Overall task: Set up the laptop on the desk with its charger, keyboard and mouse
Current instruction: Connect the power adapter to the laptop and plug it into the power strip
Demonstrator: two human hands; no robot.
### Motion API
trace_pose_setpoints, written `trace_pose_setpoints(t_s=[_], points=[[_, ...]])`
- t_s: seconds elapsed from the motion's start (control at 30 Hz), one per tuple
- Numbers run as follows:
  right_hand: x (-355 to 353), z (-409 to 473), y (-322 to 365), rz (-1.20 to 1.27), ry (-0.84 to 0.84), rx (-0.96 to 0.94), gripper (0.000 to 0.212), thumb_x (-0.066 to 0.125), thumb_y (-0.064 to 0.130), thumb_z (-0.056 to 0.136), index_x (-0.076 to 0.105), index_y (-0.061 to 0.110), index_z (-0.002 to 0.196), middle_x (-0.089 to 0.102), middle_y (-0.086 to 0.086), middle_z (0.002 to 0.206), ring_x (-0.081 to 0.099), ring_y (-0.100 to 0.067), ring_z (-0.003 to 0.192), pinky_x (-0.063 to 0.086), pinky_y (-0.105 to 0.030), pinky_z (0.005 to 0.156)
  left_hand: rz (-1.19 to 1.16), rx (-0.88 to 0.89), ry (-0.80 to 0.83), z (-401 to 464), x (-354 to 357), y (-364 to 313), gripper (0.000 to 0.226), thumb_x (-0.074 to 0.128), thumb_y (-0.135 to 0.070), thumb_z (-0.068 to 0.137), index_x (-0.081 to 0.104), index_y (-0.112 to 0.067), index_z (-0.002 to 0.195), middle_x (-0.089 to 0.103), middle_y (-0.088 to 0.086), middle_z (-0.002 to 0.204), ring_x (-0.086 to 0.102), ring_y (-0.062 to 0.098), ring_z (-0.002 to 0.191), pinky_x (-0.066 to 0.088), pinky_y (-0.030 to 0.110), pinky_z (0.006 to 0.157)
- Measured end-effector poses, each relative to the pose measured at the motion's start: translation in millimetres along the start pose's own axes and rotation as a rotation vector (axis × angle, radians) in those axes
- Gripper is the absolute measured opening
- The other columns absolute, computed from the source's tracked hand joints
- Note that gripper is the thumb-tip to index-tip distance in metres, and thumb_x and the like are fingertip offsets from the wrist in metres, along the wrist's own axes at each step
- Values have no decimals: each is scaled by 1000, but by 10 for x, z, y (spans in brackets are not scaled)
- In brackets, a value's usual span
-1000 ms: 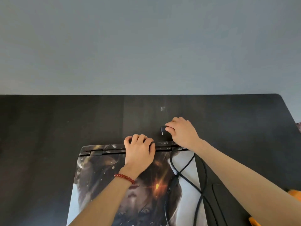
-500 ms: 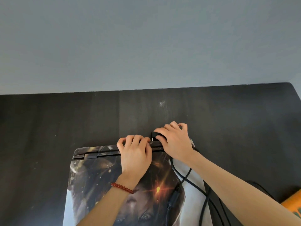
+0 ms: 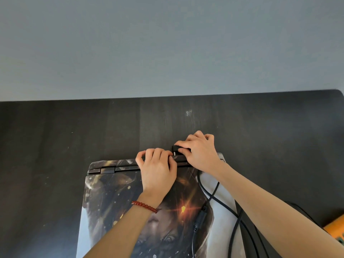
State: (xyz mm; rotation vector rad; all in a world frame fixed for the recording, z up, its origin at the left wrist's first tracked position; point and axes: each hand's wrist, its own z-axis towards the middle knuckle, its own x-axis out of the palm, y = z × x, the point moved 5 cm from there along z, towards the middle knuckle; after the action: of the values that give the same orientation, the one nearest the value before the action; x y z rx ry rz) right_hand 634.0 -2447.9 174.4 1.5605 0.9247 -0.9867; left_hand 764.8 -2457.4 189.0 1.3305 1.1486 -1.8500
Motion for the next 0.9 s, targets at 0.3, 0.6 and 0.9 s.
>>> trace_pose_setpoints(t_s=[0.3, 0.6, 0.9], points=[[-2, 9, -59, 39, 47, 25, 25, 51, 34, 91, 63, 37, 112, 58, 5, 106, 40, -18, 106, 19, -37, 87, -33, -23, 27, 3, 18, 11, 27, 41, -24, 81, 67, -18, 76, 67, -5, 75, 59, 20, 79, 25, 33, 85], [-3, 13, -30, 39, 55, 4, 26, 50, 29, 92, 62, 35, 114, 57, 3, 107, 42, -18, 105, 20, -37, 88, -17, -62, 41, -10, 38, 19, 20, 49, -18, 80, 69, -16, 79, 68, -2, 76, 60, 21, 80, 34, 38, 83], [-42, -101, -42, -31, -45, 82, 24, 50, 29, 91, 64, 33, 110, 59, 1, 106, 45, -22, 105, 19, -37, 87, -26, 30, 72, 21, 34, -22, 18, 53, -22, 79, 70, -23, 82, 67, -6, 78, 60, 19, 76, 41, 39, 76]])
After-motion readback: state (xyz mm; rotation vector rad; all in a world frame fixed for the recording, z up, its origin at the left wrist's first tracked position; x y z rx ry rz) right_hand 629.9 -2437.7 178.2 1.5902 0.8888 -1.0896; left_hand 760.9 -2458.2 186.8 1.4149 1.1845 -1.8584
